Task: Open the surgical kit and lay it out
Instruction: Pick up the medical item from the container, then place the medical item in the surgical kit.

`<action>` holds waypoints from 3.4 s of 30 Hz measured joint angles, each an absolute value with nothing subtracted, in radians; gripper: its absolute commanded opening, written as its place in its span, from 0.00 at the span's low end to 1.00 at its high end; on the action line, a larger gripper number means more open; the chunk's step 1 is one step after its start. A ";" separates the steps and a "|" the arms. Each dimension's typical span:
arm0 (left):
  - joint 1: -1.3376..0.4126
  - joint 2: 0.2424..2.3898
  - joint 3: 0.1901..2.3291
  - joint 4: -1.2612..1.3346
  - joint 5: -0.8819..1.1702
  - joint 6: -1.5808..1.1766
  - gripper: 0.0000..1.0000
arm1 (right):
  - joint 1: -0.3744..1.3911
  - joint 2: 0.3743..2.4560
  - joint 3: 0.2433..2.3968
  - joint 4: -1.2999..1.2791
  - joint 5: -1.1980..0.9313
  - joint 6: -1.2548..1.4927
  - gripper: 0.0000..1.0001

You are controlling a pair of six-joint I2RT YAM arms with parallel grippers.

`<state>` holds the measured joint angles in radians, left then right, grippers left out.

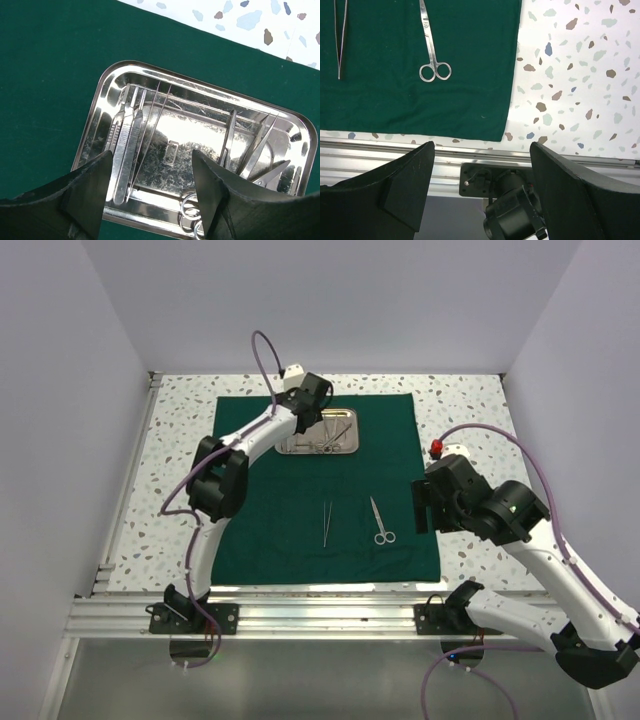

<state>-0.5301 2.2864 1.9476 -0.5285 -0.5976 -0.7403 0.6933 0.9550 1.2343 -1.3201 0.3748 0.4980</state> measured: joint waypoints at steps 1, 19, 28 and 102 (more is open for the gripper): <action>-0.526 2.287 1.944 -0.523 -0.593 -0.740 0.68 | 0.693 0.955 1.233 -1.320 0.375 0.502 0.80; -0.477 2.374 1.920 -0.459 -0.478 -0.686 0.42 | 0.693 0.960 1.216 -1.335 0.376 0.566 0.79; -0.474 2.375 1.920 -0.430 -0.459 -0.656 0.19 | 0.693 0.970 1.204 -1.335 0.375 0.595 0.78; -0.995 1.941 1.358 -0.553 -0.370 -0.907 0.36 | 0.693 0.828 1.105 -1.295 0.377 0.649 0.77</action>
<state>-0.9951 1.9408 1.3582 -0.5526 -0.3698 -0.9073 0.6933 0.8280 1.1046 -1.2953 0.3767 0.6491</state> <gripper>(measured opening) 0.322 0.767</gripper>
